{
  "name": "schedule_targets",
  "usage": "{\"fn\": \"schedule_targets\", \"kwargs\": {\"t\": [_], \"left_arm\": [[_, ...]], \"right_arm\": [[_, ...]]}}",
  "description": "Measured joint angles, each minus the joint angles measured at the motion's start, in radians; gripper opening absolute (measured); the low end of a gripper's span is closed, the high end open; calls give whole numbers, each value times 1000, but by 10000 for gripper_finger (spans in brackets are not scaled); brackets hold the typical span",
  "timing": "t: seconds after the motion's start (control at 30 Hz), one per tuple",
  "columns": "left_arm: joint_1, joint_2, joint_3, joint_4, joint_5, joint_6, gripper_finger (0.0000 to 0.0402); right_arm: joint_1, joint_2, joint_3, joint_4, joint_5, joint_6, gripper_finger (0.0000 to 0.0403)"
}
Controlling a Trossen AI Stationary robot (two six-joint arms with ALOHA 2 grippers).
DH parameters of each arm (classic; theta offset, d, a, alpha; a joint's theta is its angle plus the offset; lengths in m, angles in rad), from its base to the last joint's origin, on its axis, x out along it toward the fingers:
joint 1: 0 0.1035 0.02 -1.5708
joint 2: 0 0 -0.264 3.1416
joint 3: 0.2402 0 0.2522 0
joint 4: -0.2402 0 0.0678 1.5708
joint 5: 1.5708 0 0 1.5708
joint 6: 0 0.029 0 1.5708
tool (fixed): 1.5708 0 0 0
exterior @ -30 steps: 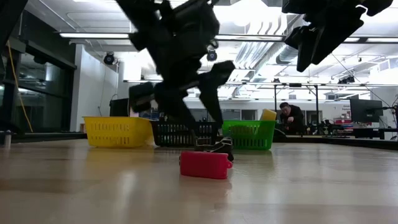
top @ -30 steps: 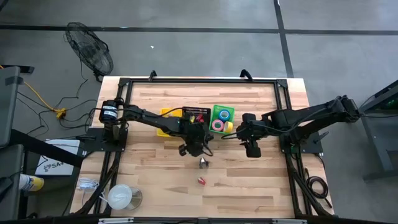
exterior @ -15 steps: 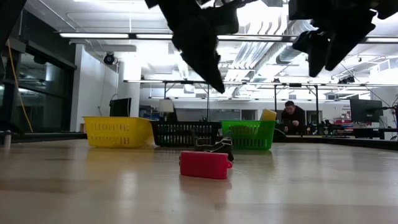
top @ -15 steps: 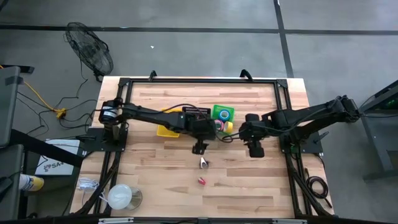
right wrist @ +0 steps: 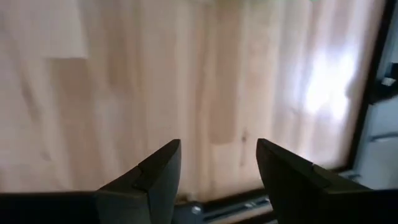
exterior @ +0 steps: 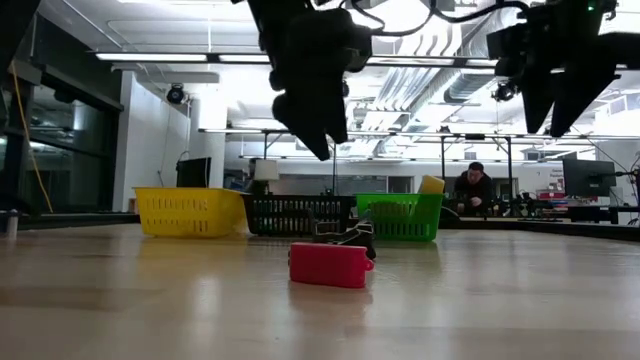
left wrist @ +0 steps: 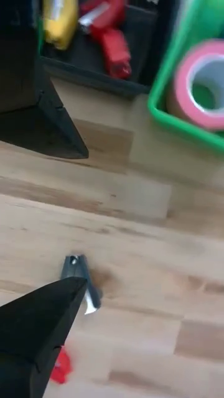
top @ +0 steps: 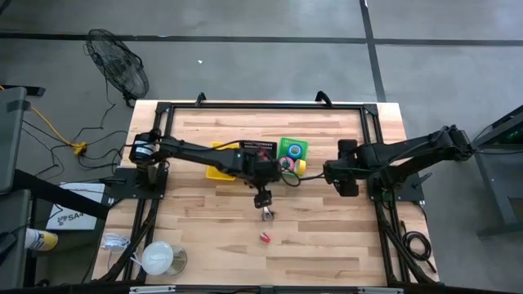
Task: Pick and place Stapler, Stapler remover, tape
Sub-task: Put the black staple remover into the yellow bin
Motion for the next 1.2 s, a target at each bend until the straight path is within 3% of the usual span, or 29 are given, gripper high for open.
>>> {"fn": "schedule_targets", "kwargs": {"t": [0.33,0.53,0.7,0.87,1.2], "left_arm": [[-64,14,1,13,-177,-422,321],[-98,60,0,67,-223,-655,321],[-102,138,0,225,-199,-764,321],[-101,197,1,318,-93,-880,321],[-101,198,0,245,-36,-1058,321]], "right_arm": [[5,-17,-4,-153,174,32,201],[45,-197,-131,-156,260,38,200],[73,-391,-153,-81,149,0,201],[100,-563,-163,-68,134,-78,200],[101,-782,-163,-89,50,-143,200]]}}
